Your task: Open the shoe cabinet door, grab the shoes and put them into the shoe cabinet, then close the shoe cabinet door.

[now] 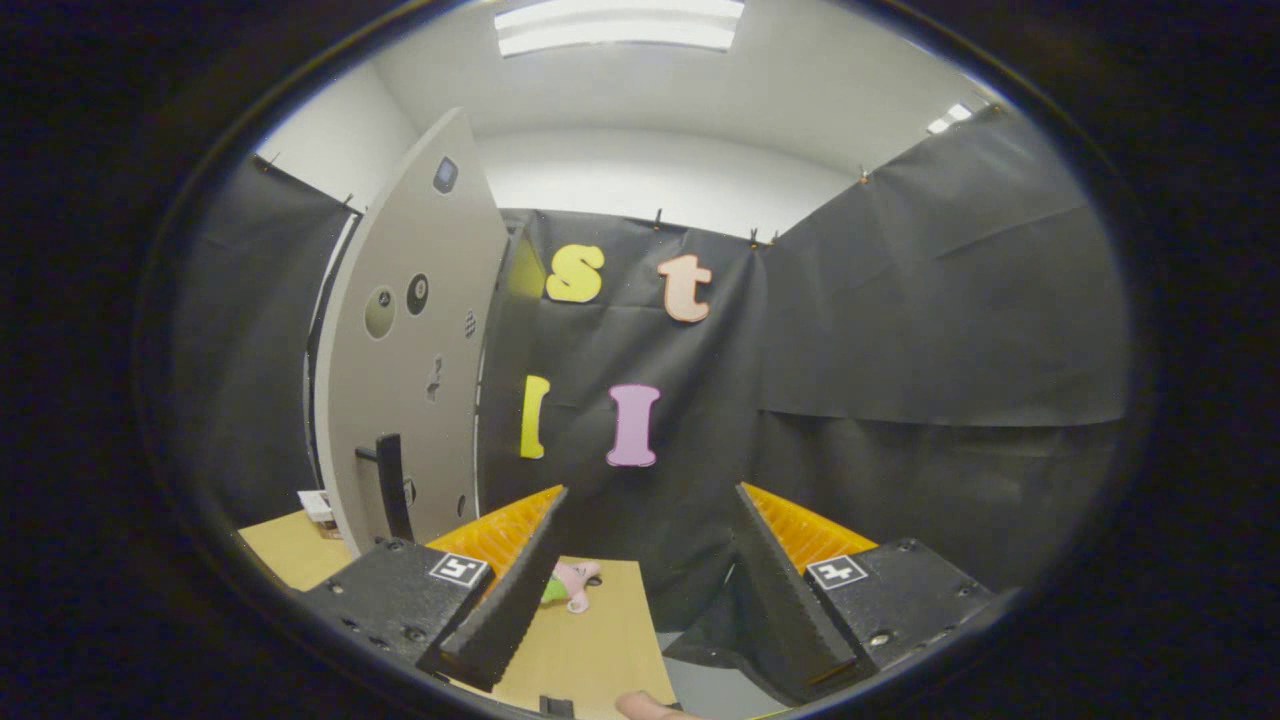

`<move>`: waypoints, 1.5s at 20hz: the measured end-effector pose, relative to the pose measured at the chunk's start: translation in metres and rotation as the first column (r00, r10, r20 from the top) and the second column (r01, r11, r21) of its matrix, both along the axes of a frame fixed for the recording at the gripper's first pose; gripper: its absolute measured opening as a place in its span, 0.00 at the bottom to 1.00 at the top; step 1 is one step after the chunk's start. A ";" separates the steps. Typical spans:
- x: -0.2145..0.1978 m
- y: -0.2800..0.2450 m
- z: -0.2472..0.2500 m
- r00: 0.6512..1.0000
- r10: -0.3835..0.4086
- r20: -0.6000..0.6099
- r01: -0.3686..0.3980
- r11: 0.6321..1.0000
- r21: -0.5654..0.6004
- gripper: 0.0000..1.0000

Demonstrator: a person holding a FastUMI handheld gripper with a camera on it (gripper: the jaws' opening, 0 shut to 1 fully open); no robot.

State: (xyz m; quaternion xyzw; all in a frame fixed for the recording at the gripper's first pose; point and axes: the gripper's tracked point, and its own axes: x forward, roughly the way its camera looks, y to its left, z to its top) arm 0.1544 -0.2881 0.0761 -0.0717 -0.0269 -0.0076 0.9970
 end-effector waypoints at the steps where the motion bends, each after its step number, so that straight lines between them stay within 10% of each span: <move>1: 0.006 0.003 -0.004 1.000 0.020 -0.013 -0.020 1.000 0.000 1.00; 15: 0.080 0.091 -0.046 0.980 0.154 -0.129 -0.142 0.985 0.099 1.00; 30: 0.063 0.231 -0.048 0.948 0.261 -0.179 -0.245 0.963 0.109 0.93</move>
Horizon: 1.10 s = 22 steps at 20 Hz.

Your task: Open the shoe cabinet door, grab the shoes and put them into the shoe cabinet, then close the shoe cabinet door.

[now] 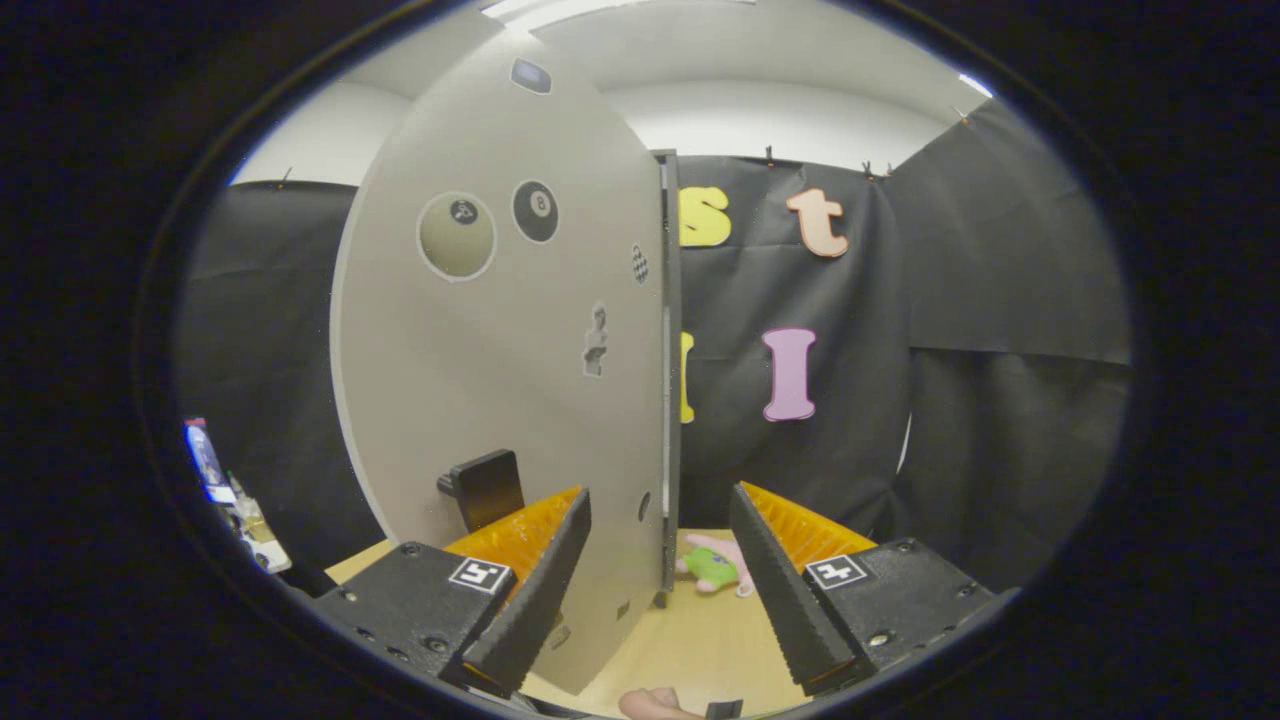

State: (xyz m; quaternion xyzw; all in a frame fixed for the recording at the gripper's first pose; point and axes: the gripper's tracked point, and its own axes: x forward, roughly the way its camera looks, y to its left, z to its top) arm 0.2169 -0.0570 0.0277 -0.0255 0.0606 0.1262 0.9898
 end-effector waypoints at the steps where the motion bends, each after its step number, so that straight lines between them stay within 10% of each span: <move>1: 0.003 0.003 -0.002 1.000 -0.010 -0.002 0.010 1.000 0.000 0.93; 22: 0.040 0.129 -0.042 1.000 0.004 0.029 -0.007 0.993 0.115 0.93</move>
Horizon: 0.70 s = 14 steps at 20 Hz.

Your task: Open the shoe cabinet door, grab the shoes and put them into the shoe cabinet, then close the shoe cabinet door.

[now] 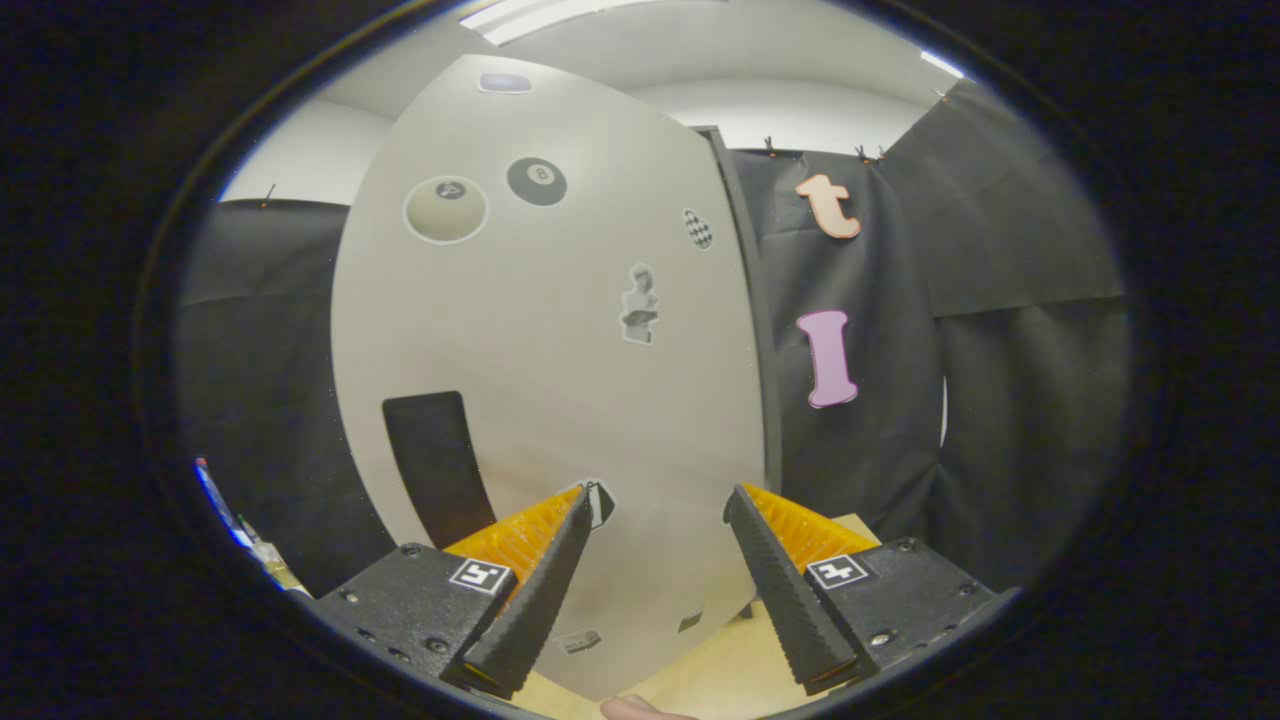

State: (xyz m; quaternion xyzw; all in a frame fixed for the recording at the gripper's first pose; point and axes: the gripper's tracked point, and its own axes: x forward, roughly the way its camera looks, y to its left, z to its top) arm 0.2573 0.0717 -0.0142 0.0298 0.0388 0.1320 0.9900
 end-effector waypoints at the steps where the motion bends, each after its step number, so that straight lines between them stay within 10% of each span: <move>1: 0.006 0.020 -0.003 1.000 0.019 -0.003 -0.019 1.000 -0.002 0.93; 14: -0.027 0.063 -0.035 0.992 -0.089 0.086 0.095 0.993 -0.075 0.96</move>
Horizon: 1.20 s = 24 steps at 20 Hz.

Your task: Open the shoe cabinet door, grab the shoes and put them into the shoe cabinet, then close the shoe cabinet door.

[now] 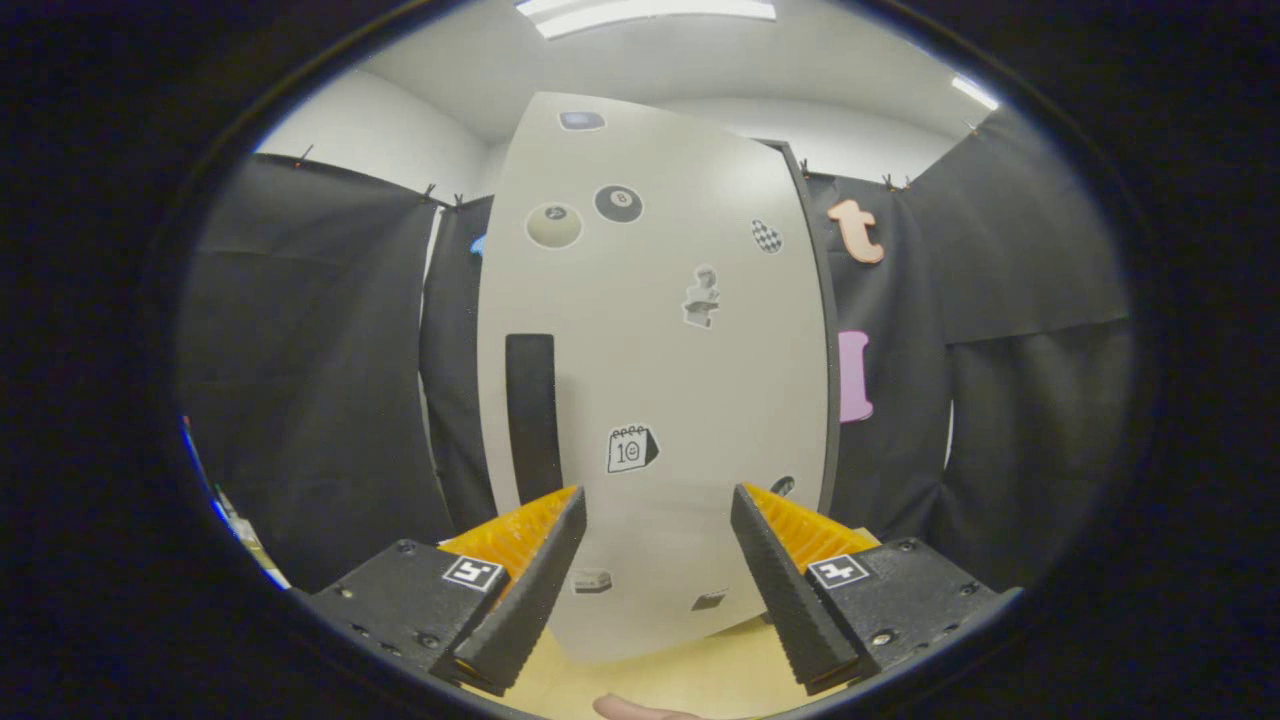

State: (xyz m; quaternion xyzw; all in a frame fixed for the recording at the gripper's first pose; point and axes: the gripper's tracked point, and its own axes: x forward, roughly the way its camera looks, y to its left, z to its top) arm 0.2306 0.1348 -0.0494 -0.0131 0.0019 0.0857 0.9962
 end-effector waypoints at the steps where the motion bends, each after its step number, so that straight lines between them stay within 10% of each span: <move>1: -0.009 -0.006 -0.001 0.999 -0.032 0.011 0.032 0.999 -0.007 0.96; 13: -0.122 -0.014 -0.007 0.981 -0.149 0.127 0.156 0.987 -0.048 0.96; 24: -0.165 -0.015 -0.044 0.994 -0.102 0.045 0.103 0.994 -0.026 0.96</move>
